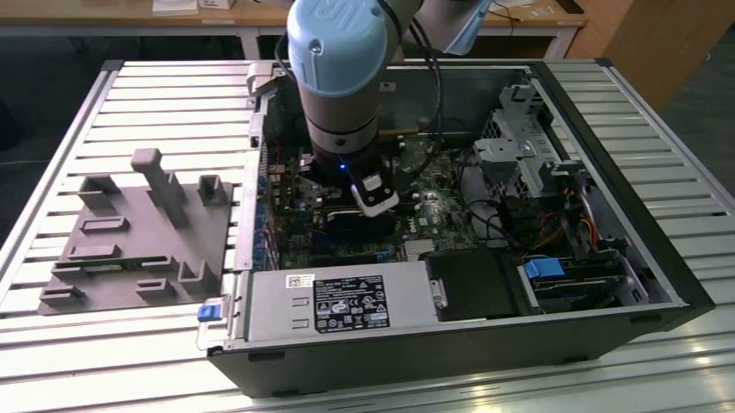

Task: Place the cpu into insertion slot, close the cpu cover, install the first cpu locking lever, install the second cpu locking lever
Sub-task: 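Install the second cpu locking lever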

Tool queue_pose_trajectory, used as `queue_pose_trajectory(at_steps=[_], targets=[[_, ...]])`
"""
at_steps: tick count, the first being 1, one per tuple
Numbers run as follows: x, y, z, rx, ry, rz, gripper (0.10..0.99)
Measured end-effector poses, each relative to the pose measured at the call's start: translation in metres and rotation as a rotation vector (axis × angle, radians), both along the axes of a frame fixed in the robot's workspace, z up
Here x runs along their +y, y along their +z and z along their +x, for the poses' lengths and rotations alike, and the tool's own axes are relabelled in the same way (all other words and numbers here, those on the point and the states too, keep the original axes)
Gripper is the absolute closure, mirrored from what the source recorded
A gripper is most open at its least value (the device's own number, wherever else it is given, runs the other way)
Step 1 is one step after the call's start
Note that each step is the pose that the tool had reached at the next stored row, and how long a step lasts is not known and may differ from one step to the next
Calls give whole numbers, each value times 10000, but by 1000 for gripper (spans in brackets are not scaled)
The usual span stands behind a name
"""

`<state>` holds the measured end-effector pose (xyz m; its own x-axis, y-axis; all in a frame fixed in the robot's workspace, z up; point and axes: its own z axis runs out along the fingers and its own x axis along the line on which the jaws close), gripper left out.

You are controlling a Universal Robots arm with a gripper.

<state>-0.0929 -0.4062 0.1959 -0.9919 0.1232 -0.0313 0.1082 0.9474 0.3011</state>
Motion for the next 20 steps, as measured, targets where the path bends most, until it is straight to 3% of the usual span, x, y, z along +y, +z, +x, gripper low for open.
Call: queue_pose_trajectory(at_steps=[20], targets=[[64, -87, -40, 5, -2, 20, 984]])
